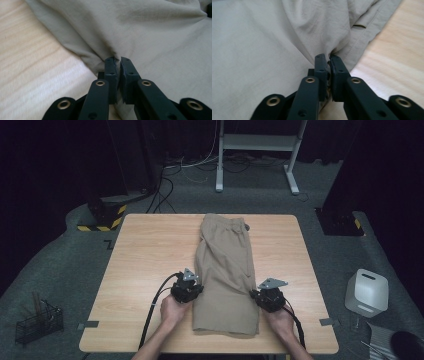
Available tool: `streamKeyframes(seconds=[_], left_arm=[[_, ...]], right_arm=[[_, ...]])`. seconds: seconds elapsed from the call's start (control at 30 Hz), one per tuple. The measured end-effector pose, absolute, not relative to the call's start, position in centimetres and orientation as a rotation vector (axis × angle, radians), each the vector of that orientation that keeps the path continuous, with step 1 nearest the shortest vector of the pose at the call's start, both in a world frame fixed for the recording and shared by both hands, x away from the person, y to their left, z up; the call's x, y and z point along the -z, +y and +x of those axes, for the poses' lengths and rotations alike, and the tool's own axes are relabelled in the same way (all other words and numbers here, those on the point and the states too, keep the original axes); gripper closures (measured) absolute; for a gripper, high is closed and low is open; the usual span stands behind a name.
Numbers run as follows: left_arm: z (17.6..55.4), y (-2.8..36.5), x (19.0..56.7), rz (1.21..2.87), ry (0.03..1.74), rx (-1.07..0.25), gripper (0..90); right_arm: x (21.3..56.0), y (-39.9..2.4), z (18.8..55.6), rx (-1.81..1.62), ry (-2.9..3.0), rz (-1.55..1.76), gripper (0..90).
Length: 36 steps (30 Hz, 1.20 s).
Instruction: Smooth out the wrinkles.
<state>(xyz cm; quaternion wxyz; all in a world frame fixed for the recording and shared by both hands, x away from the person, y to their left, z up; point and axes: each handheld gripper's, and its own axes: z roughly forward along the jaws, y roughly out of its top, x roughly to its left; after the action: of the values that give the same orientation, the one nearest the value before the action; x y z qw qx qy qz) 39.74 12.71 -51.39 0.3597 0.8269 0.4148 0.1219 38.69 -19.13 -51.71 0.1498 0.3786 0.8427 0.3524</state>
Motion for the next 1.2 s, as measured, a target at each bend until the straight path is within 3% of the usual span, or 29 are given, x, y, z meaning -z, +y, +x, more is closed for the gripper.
streamKeyframes(seconds=[0.23, 0.43, 0.57, 0.63, 0.67, 0.7, 0.97, 1.03, 1.13, 1.2], left_arm=[[41.4, 13.2, 50.1, 2.025, 1.116, -0.377, 58.6], [43.0, 12.7, 50.3, 2.016, 1.14, -0.389, 55.9], [43.4, 12.4, 51.2, 2.062, 1.16, -0.394, 54.0], [43.3, 12.4, 51.4, 2.073, 1.161, -0.405, 53.0], [43.3, 12.3, 51.4, 2.084, 1.16, -0.419, 52.3], [43.3, 12.3, 51.4, 2.091, 1.158, -0.422, 52.1], [43.1, 12.3, 51.6, 2.099, 1.145, -0.406, 59.8], [43.0, 12.2, 51.5, 2.101, 1.148, -0.405, 59.8], [43.1, 12.4, 51.3, 2.1, 1.168, -0.406, 52.2], [43.3, 12.6, 50.7, 2.039, 1.171, -0.414, 48.3]], right_arm=[[49.8, -19.8, 40.4, -1.175, 2.314, 1.18, 67.1], [48.8, -19.2, 44.2, -1.225, 2.248, 1.283, 62.4], [50.7, -17.2, 46.6, -1.088, 2.307, 1.329, 61.3], [51.1, -17.0, 46.9, -1.069, 2.313, 1.333, 64.2], [51.5, -16.7, 47.0, -1.044, 2.321, 1.314, 80.2], [51.5, -16.6, 47.0, -1.037, 2.323, 1.286, 87.8], [50.5, -18.9, 47.7, -0.935, 2.226, 1.284, 89.4], [50.9, -19.5, 48.3, -0.912, 2.265, 1.315, 88.0], [50.7, -19.2, 47.6, -0.955, 2.229, 1.317, 69.3], [50.2, -18.8, 46.9, -0.995, 2.209, 1.287, 65.2]])
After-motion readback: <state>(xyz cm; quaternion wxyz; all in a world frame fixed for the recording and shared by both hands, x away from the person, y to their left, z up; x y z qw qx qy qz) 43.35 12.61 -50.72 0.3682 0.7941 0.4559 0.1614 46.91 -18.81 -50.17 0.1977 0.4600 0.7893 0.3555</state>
